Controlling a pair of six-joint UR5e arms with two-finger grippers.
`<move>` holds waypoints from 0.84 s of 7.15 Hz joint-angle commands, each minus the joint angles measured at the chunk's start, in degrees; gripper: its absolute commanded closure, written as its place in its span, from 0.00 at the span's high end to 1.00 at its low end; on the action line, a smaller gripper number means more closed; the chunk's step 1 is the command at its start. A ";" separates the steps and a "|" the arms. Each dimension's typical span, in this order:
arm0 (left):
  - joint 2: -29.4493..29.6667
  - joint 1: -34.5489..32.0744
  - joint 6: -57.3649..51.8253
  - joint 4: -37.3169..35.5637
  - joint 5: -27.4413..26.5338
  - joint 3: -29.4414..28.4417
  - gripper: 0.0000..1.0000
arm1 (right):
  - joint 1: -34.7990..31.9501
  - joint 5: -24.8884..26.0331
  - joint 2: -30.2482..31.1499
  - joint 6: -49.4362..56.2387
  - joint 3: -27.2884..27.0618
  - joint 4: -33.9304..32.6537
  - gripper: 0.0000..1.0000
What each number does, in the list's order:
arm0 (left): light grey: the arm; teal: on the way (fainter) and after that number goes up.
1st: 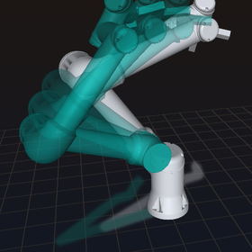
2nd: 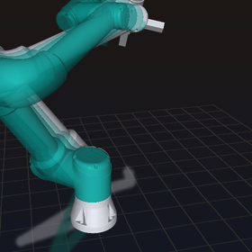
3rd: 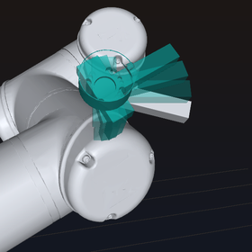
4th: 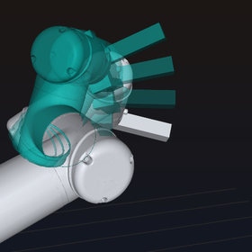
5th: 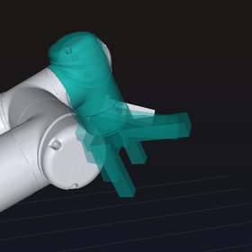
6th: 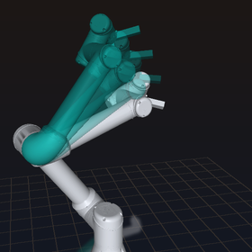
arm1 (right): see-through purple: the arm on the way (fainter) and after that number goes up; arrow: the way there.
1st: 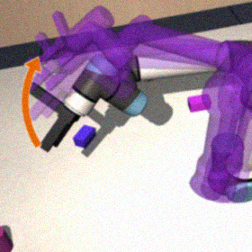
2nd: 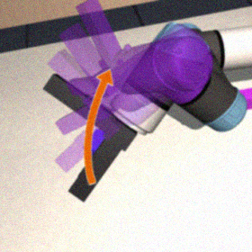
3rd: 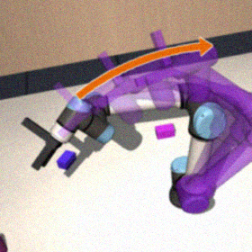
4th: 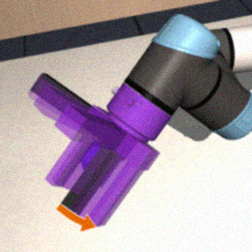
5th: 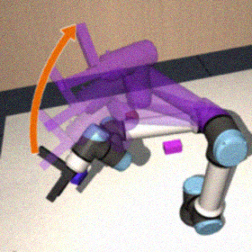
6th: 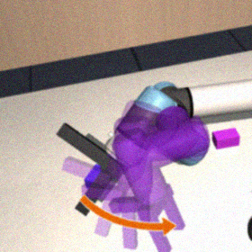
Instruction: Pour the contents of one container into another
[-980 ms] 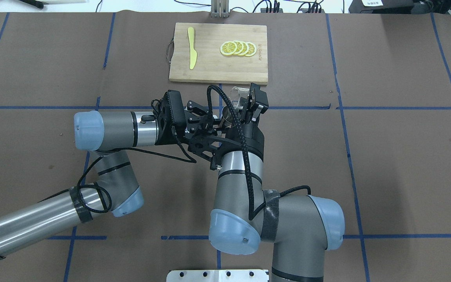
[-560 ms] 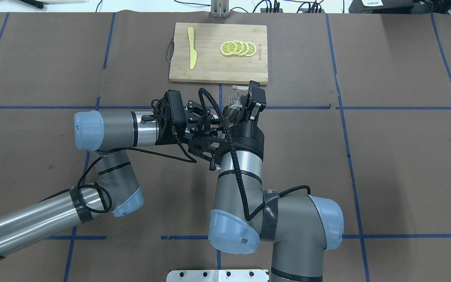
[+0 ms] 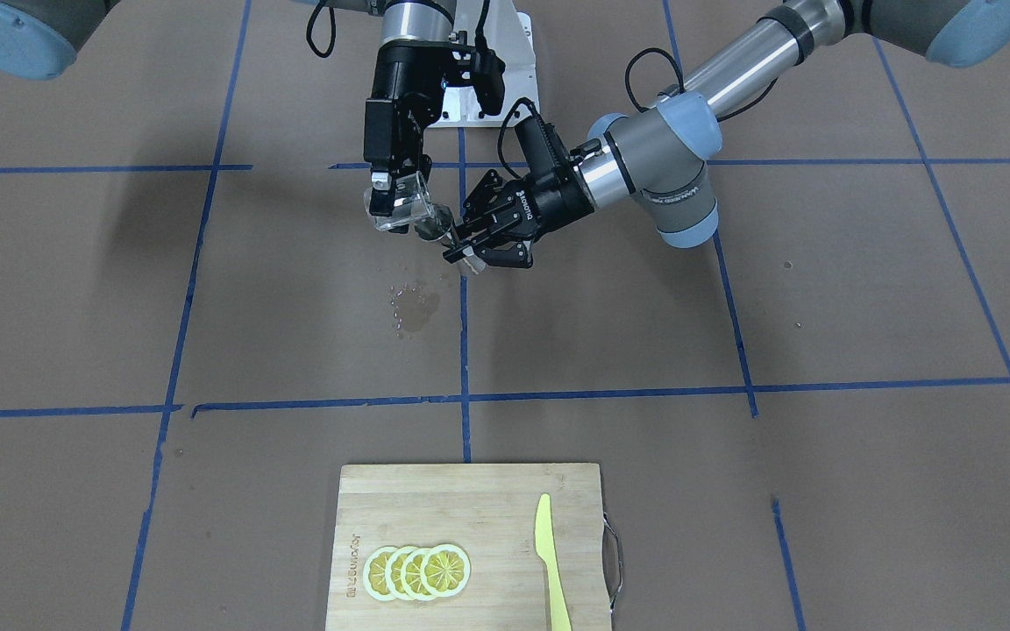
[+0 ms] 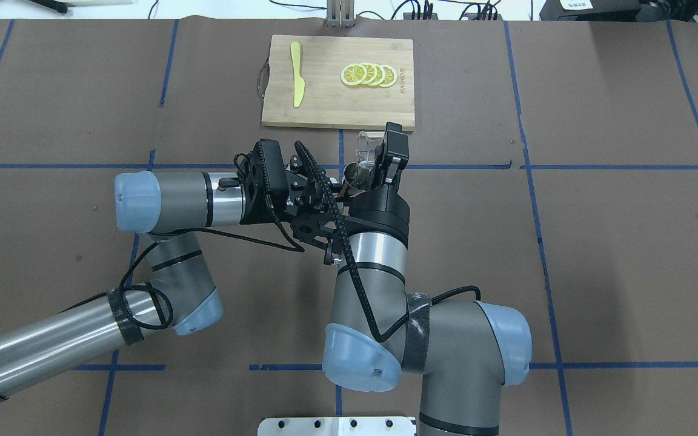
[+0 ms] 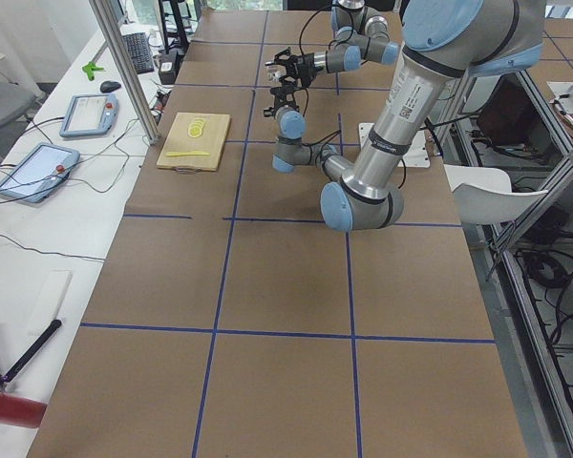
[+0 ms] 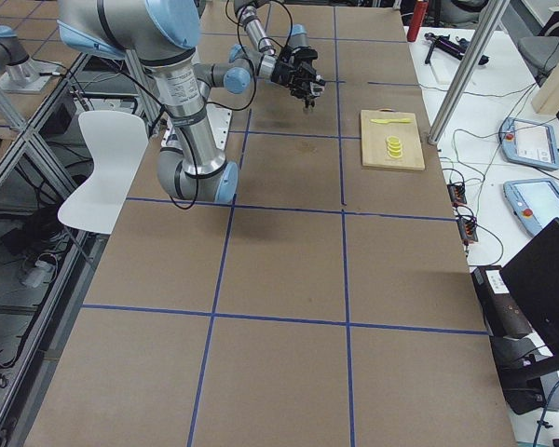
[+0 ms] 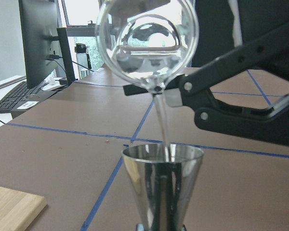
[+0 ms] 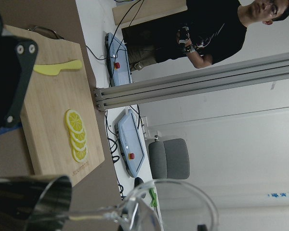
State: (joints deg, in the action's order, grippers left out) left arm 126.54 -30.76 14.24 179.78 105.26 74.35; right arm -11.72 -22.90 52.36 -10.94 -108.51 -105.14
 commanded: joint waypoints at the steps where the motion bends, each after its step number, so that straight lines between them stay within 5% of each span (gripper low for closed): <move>1: -0.06 0.00 0.00 0.04 0.03 0.00 0.00 | -0.06 0.13 -0.06 1.09 -0.03 -0.32 0.00; 6: 0.03 0.00 0.00 0.04 0.03 0.18 0.00 | -0.06 0.49 -0.06 2.06 -0.03 -0.41 0.00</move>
State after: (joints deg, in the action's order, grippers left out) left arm 126.51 -30.76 14.24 179.82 105.29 74.51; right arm -11.78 -22.45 52.30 -8.99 -108.54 -105.55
